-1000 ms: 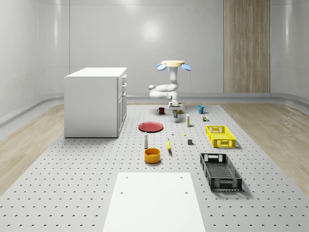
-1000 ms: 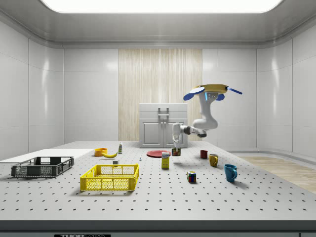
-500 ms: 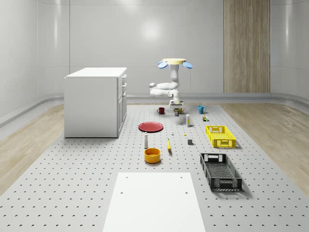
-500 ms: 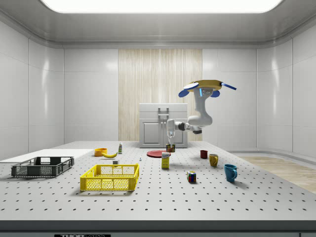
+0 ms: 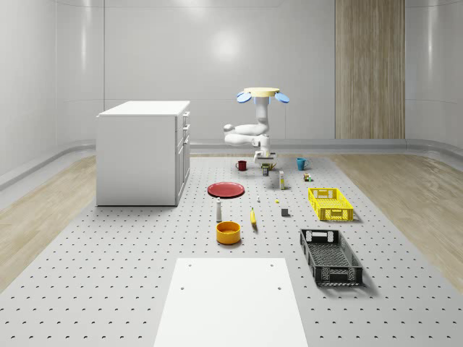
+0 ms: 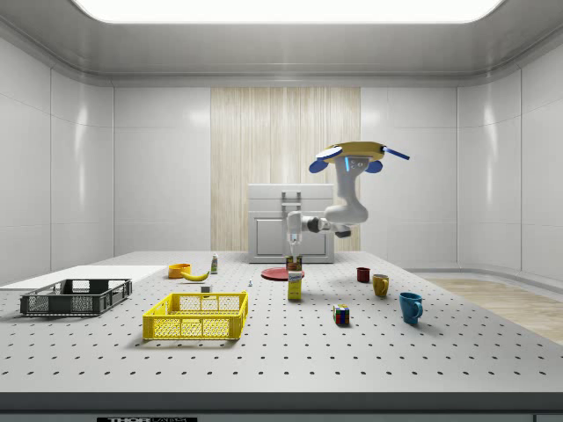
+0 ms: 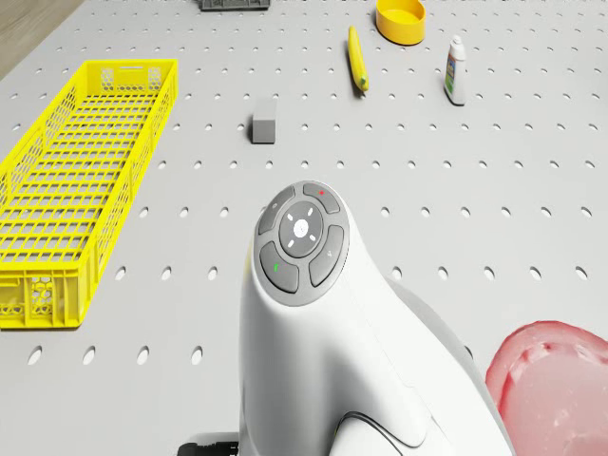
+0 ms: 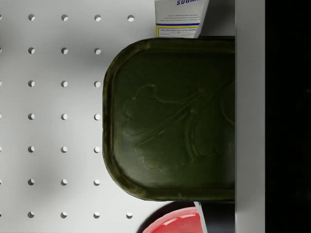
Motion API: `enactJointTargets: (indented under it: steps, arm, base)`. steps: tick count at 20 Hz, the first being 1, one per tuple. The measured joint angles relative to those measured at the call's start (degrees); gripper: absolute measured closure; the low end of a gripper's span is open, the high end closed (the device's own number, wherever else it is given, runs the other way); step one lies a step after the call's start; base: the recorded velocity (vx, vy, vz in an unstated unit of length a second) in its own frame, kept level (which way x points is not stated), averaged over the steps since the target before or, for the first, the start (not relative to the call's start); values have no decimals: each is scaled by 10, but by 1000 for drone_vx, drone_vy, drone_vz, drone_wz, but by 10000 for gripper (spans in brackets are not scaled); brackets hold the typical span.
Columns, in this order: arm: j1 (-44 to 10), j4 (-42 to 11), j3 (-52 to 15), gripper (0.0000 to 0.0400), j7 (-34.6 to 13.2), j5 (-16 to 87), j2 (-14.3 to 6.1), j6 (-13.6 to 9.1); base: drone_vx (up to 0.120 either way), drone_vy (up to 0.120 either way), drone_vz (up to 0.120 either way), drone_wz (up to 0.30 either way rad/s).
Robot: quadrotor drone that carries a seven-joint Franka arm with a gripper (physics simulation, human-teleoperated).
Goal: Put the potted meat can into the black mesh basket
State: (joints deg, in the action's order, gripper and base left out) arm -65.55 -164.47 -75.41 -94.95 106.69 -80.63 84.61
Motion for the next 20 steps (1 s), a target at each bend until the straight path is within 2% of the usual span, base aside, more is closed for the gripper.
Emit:
enactJointTargets:
  steps: [20]
  arm:
    - [-5, 1, -3, 114, -4, -8, -18, 16]
  base:
    - [120, 0, 0, 0]
